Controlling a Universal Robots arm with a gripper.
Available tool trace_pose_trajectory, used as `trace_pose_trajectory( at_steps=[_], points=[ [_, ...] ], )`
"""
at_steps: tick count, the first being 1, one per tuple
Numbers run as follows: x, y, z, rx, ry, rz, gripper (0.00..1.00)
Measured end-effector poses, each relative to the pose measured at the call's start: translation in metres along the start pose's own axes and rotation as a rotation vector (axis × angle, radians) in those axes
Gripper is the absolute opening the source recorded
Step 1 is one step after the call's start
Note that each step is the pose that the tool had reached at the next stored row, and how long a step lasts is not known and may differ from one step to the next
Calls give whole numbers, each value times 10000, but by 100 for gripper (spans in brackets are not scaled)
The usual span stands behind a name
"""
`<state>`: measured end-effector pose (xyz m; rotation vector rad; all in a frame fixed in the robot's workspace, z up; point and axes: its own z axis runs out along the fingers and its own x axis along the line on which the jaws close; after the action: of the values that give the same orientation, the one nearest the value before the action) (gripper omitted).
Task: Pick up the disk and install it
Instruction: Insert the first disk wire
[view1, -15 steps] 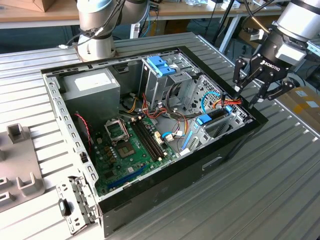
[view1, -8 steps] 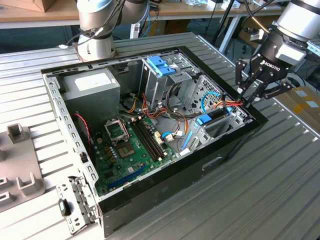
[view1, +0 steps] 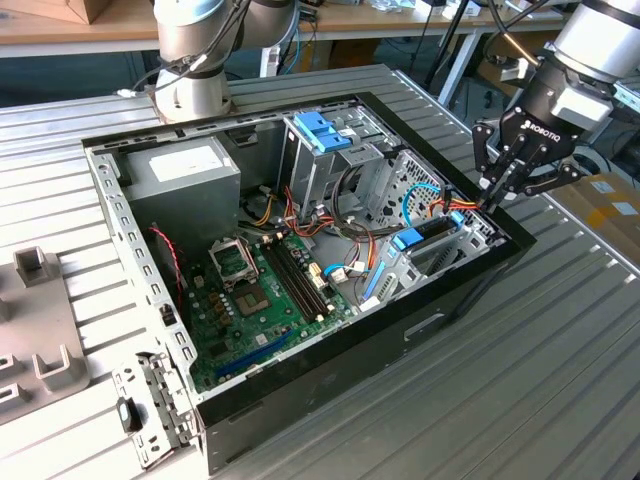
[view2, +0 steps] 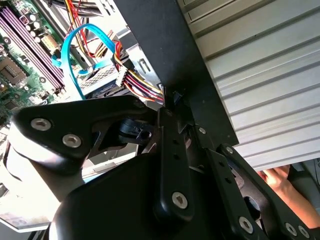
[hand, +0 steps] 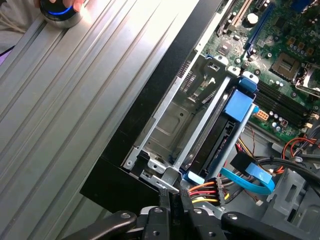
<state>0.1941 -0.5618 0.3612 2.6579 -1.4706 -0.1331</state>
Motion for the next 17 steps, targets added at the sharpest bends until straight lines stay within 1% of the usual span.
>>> trace_pose_trajectory(
  at_steps=[7, 12, 14, 15, 16, 17],
  points=[
    [-1, -2, -2, 1, -1, 1, 20],
    [-22, -13, -19, 0, 0, 1, 20],
    [-47, -27, -31, 0, 0, 1, 19],
    [-96, -52, -61, 0, -1, 1, 19],
    [-123, -30, -80, 6, -6, 0, 19],
    [-148, 12, -75, 31, -43, -6, 19]
  ],
)
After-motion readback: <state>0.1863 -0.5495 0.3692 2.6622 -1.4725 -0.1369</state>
